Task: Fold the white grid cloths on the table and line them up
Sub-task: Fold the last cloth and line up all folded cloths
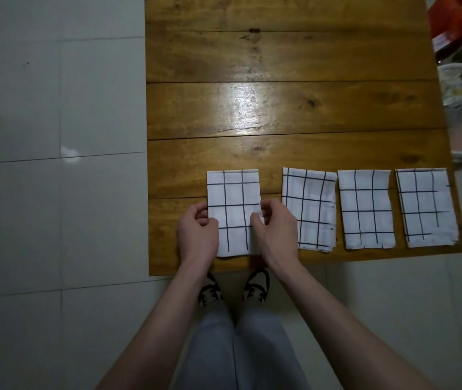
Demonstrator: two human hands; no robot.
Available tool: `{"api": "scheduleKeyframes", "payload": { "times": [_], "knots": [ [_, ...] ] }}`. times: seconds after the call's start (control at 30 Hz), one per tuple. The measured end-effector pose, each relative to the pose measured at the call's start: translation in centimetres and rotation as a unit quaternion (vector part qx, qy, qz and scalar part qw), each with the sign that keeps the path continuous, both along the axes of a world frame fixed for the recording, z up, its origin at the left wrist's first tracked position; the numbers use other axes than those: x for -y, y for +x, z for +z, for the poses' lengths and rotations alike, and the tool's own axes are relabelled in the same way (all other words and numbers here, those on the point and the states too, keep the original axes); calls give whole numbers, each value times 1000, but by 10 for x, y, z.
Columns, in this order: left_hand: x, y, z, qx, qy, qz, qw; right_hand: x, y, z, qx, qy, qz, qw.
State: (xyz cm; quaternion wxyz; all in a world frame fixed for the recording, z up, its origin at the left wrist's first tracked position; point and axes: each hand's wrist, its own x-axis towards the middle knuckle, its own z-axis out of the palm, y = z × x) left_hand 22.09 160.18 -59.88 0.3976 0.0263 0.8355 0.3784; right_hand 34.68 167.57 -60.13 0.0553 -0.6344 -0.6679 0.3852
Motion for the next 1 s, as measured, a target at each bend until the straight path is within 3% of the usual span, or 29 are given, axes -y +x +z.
{"api": "scheduleKeyframes", "payload": {
  "times": [0.13,0.27,0.53,0.8,1.0],
  "knots": [
    [-1,2,6,-21,-8,-54,998,4,1,3,41,44,55,997],
    [2,0,36,-95,-31,-133,986,5,11,27,64,90,96,989],
    [28,-4,158,-200,84,-208,954,22,35,144,-9,144,119,982],
    [58,-10,299,-339,145,-287,884,55,45,297,-57,228,154,960],
    [67,-18,355,-441,145,-330,822,63,55,362,1,329,196,924]
  ]
}}
